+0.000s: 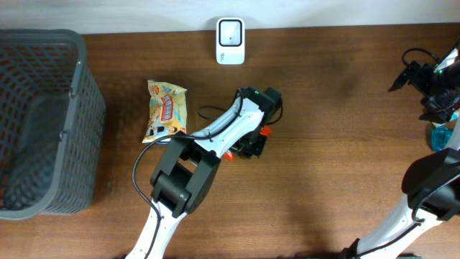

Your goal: Scan the item barcode

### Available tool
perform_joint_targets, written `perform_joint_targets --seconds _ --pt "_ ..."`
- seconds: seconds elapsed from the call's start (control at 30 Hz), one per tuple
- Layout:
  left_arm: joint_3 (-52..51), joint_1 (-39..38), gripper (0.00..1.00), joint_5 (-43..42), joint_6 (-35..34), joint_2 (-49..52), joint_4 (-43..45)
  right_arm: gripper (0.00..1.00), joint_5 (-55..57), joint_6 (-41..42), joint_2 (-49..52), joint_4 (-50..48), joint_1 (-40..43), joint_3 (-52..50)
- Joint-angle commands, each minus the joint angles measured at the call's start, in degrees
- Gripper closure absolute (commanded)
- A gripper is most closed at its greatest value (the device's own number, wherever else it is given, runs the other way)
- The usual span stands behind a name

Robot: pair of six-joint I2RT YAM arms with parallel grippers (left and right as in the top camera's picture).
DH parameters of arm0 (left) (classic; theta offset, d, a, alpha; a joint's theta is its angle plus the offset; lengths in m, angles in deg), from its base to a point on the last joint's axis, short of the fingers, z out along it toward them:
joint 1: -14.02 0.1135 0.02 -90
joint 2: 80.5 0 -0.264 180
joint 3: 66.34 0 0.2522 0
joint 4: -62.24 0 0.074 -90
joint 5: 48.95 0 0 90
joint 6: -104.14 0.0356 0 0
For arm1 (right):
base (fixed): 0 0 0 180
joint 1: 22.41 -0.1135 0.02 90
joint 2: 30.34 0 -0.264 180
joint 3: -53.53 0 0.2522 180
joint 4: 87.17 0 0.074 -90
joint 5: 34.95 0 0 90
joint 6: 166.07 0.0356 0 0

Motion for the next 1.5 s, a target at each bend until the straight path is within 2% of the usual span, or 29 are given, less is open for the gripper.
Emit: perform_joint_targets --seconds 0.0,0.07,0.17,0.33,0.4,0.5,0.63,0.73,0.8,0.9,0.93,1.03,1.1,1.17,1.2,1.3,1.37,1.47 --pt "-0.9 1.1 0.88 17.1 -0.3 0.4 3.4 0.02 0.7 -0.1 0.1 0.0 0.0 0.0" --pt "-0.8 1.8 0.91 23.5 -0.3 0.3 6.1 0.02 0.7 -0.1 0.1 0.0 0.0 0.0" --pt "1.7 2.2 1.00 23.1 -0.4 0.3 4.5 0.02 0.7 -0.1 0.1 0.0 0.0 0.0" --pt "15.5 2.3 1.00 12.5 -0.4 0.3 -1.4 0.02 0.7 -0.1 0.1 0.0 0.0 0.0" --pt "18.7 2.3 0.98 12.2 -1.0 0.3 -0.9 0.02 0.7 -0.1 0.1 0.0 0.0 0.0" --pt "17.8 2.3 0.95 12.0 -5.8 0.8 -0.2 0.02 0.7 -0.1 0.1 0.0 0.0 0.0" --pt "16.9 2.3 0.95 11.8 -5.8 4.8 1.1 0.02 0.7 -0.1 0.1 0.0 0.0 0.0" --pt "16.9 2.3 0.94 7.2 -5.8 9.3 3.9 0.02 0.7 -0.1 0.1 0.0 0.0 0.0" --pt "17.3 2.3 0.97 6.5 -5.7 9.4 4.6 0.02 0.7 -0.1 0.1 0.0 0.0 0.0" --pt "21.7 2.4 0.97 6.8 -4.0 8.2 2.6 0.02 0.7 -0.1 0.1 0.0 0.0 0.0" --pt "24.4 2.4 0.96 7.5 -4.0 7.8 0.8 0.02 0.7 -0.1 0.1 0.0 0.0 0.0" --pt "31.0 3.8 0.85 11.4 -4.0 7.4 -3.5 0.02 0.7 -0.1 0.1 0.0 0.0 0.0" --pt "31.0 5.9 0.84 13.4 -4.1 7.4 -4.6 0.02 0.7 -0.1 0.1 0.0 0.0 0.0" --pt "30.9 10.1 0.91 13.4 -4.1 7.6 -6.8 0.02 0.7 -0.1 0.1 0.0 0.0 0.0" --pt "30.9 11.6 0.91 13.0 -4.1 7.8 -7.3 0.02 0.7 -0.1 0.1 0.0 0.0 0.0" --pt "30.0 15.0 0.92 6.5 -4.0 8.8 -7.9 0.02 0.7 -0.1 0.1 0.0 0.0 0.0" --pt "27.0 16.0 0.97 1.6 -4.0 8.9 -6.7 0.02 0.7 -0.1 0.1 0.0 0.0 0.0" --pt "23.1 15.0 0.97 0.7 -4.0 8.9 -3.8 0.02 0.7 -0.1 0.1 0.0 0.0 0.0"
